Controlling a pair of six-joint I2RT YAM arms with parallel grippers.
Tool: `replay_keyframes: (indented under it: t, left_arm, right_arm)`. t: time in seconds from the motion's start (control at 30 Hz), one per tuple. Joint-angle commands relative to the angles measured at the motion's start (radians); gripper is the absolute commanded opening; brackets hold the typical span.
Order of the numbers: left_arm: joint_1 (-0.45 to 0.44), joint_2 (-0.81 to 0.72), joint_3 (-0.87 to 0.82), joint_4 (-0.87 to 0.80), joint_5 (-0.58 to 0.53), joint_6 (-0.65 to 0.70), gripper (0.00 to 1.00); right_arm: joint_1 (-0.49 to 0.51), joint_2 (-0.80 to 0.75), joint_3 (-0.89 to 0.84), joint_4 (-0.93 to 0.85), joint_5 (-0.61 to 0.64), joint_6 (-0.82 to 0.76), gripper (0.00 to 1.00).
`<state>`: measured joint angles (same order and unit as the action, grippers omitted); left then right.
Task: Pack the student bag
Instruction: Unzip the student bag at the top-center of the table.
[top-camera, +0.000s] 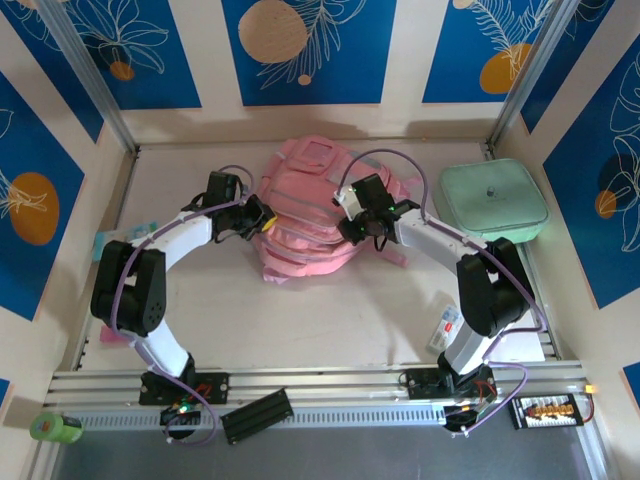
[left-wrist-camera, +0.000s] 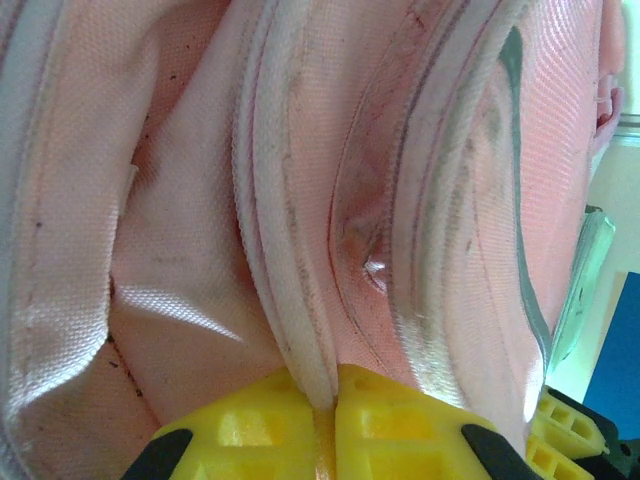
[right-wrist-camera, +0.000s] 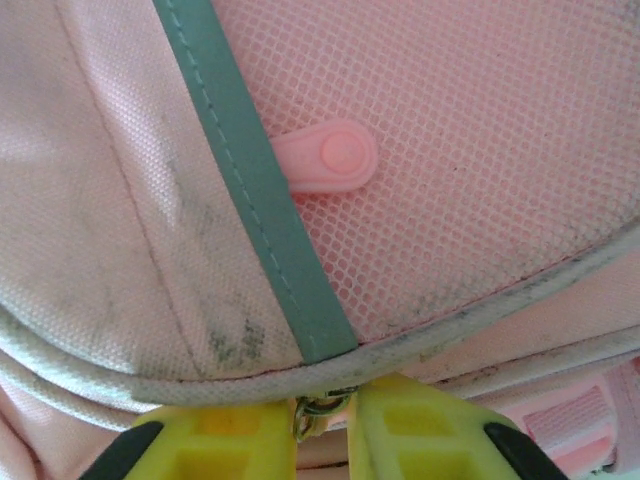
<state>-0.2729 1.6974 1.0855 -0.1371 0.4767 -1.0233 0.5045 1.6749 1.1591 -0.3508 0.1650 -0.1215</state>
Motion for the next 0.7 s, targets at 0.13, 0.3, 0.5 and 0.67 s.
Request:
replay_keyframes:
  t: [0.13,0.3,0.5,0.67]
  left_arm:
    - [0.001,0.031,0.028,0.052,-0.004,-0.002,0.1]
    - [-0.008,0.031,0.014,0.1,-0.035,-0.051,0.09]
    - [-0.027,0.022,0.003,0.158,-0.103,-0.123,0.07]
    - [-0.055,0.013,-0.008,0.192,-0.163,-0.156,0.06]
  right_arm:
    - [0.005,-0.083,-0.03,-0.048,-0.048,0.005,0.02]
    - [0.028,-0.126,-0.032,-0.107,-0.186,0.056,0.0]
    - [0.068,-0.103,-0.001,-0.164,-0.246,0.061,0.0]
    - [0.102,-0.068,0.023,-0.129,-0.25,0.091,0.0]
